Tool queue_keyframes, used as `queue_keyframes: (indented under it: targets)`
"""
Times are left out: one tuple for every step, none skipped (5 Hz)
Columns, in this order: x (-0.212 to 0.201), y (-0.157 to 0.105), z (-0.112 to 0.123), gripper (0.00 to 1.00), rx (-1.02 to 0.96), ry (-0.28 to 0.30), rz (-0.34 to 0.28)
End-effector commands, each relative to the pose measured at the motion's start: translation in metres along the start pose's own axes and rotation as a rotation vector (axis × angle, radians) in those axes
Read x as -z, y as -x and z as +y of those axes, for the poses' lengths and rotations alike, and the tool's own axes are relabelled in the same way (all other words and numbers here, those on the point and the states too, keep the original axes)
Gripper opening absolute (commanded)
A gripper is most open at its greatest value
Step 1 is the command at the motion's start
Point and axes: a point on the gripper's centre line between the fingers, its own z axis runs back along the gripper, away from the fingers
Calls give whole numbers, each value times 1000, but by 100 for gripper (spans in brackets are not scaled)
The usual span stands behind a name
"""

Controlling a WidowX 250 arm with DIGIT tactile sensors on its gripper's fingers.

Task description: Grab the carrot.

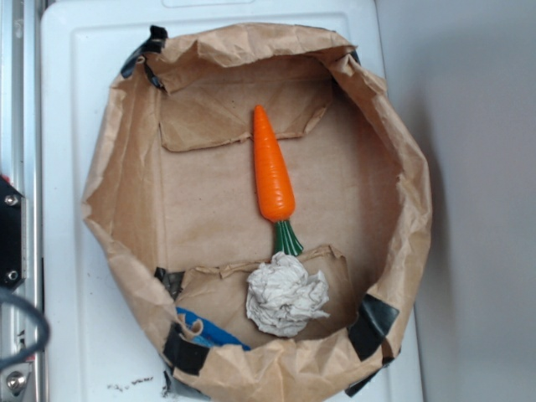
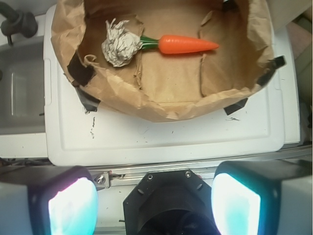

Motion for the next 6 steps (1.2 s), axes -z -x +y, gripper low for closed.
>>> queue_keyframes:
  targets:
    - [19,-24,9,100,-9,14,7]
    - [32,-45,4,100,21,26,31]
    - [32,-45,4,100,21,26,31]
    - [32,-45,4,100,21,26,31]
    - [32,-45,4,100,21,26,31]
    - [32,-45,4,100,21,26,31]
